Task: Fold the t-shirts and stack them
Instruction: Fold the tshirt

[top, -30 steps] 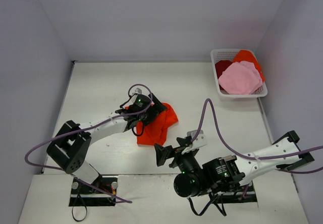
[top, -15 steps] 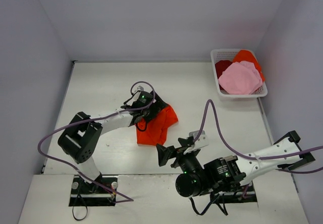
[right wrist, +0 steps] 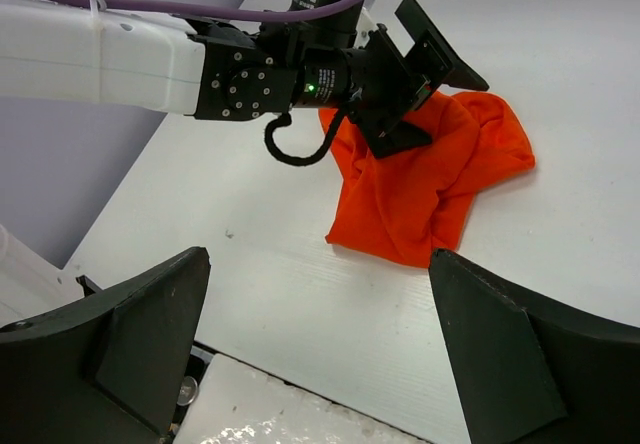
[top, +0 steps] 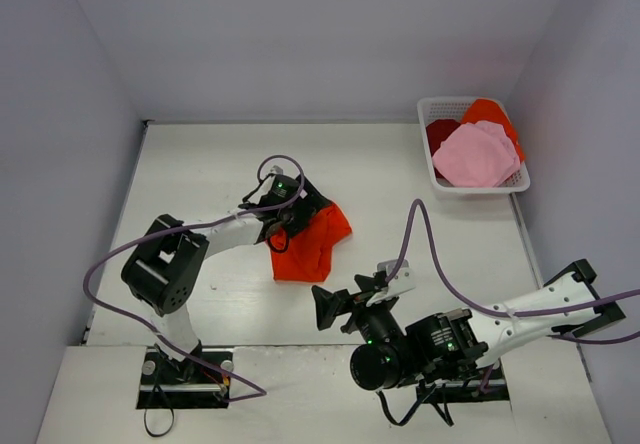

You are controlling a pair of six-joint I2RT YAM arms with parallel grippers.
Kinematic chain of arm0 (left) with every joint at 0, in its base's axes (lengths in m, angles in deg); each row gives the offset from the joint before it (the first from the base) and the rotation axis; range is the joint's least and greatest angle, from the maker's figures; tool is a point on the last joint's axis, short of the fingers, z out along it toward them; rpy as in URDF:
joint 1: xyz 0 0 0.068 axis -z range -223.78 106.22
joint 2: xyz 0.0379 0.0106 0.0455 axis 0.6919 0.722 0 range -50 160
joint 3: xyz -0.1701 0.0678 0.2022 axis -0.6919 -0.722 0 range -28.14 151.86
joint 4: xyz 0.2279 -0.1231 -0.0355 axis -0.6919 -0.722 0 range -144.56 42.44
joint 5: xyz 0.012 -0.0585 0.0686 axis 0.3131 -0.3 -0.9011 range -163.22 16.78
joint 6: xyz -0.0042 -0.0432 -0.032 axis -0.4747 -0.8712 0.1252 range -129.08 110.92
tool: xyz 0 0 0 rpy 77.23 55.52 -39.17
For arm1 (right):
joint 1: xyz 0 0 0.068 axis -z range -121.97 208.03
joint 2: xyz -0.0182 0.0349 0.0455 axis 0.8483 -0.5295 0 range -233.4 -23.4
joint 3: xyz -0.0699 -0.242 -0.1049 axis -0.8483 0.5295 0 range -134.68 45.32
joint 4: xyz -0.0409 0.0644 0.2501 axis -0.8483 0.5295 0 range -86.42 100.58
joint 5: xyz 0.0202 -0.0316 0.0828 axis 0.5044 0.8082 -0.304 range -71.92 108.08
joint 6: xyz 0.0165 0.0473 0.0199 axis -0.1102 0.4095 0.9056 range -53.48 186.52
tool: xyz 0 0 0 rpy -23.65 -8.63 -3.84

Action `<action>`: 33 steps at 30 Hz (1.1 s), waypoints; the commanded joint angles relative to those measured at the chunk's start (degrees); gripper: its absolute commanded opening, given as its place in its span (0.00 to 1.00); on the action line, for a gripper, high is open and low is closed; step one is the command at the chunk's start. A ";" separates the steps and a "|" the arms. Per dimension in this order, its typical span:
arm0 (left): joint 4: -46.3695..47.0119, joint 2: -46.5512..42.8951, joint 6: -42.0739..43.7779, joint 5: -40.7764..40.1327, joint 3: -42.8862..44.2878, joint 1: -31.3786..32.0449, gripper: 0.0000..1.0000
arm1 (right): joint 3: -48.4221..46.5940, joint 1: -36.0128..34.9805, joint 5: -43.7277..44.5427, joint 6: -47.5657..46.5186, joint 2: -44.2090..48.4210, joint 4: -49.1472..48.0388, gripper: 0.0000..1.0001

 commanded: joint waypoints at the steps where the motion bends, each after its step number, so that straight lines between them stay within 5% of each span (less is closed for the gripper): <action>1: 3.52 -0.29 0.96 1.11 3.04 -0.82 0.86 | 0.61 0.70 2.31 2.23 0.15 -0.89 0.88; 25: -0.52 -7.76 4.65 1.55 -1.70 -5.21 0.86 | -2.11 2.20 -0.76 -1.54 -0.64 -0.71 0.92; 33: -10.34 -12.59 9.48 -1.43 1.02 -5.21 0.86 | -3.87 3.86 -2.17 -2.43 0.93 -0.54 0.88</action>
